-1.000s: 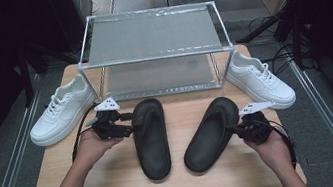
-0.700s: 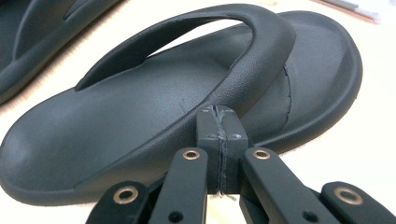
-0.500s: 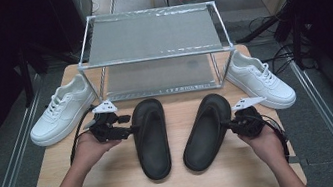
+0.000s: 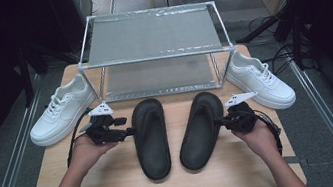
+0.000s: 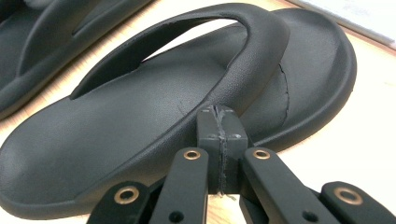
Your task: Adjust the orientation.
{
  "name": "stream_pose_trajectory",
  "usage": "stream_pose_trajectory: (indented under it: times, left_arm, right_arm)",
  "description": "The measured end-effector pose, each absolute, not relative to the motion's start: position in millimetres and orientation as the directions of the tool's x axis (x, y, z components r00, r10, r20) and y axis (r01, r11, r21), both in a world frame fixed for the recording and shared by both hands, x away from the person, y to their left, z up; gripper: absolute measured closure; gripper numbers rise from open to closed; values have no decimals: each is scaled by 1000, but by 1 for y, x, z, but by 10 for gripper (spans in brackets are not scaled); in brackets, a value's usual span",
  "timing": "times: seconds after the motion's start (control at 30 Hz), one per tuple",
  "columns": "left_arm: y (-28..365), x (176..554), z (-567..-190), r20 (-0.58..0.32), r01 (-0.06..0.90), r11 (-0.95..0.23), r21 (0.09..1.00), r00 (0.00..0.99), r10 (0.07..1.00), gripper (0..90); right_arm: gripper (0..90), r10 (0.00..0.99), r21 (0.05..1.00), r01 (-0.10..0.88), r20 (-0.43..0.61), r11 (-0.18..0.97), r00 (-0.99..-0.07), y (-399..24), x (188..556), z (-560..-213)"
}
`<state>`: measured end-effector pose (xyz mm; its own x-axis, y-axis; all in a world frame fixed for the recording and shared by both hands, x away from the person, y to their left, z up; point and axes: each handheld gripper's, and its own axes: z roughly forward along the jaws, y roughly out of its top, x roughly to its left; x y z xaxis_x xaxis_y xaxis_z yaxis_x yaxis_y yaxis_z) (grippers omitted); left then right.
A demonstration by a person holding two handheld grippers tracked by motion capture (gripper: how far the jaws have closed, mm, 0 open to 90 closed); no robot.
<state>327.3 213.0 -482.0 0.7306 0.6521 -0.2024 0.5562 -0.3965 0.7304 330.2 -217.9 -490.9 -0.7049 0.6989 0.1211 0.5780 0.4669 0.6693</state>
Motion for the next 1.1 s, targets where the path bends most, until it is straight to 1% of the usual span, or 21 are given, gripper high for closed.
stream_pose_trajectory:
  times: [0.4, 0.5, 0.67, 0.7, 0.8, 0.97, 1.1]
  left_arm:
    - [218, 324, -483, -204, 562, -388, 730, 722, 661, 383]
    - [218, 324, -483, -203, 562, -390, 729, 723, 660, 382]
    - [217, 325, -484, -206, 565, -392, 727, 723, 660, 383]
    - [216, 325, -484, -206, 567, -394, 724, 722, 660, 383]
    - [215, 325, -484, -209, 568, -392, 724, 721, 660, 383]
    - [216, 325, -484, -203, 562, -396, 726, 726, 657, 383]
    - [216, 325, -485, -206, 566, -395, 724, 723, 660, 383]
  right_arm:
    - [900, 654, 655, 555, 121, 513, -747, -206, 333, -492]
    - [900, 647, 642, 544, 96, 541, -757, -202, 332, -494]
    - [900, 684, 689, 546, 100, 477, -723, -209, 336, -487]
    - [900, 698, 698, 547, 94, 462, -710, -211, 340, -486]
    - [900, 729, 721, 565, 122, 402, -674, -211, 355, -484]
    - [900, 742, 725, 564, 109, 396, -661, -203, 370, -484]
    - [900, 747, 713, 567, 92, 413, -659, -194, 377, -492]
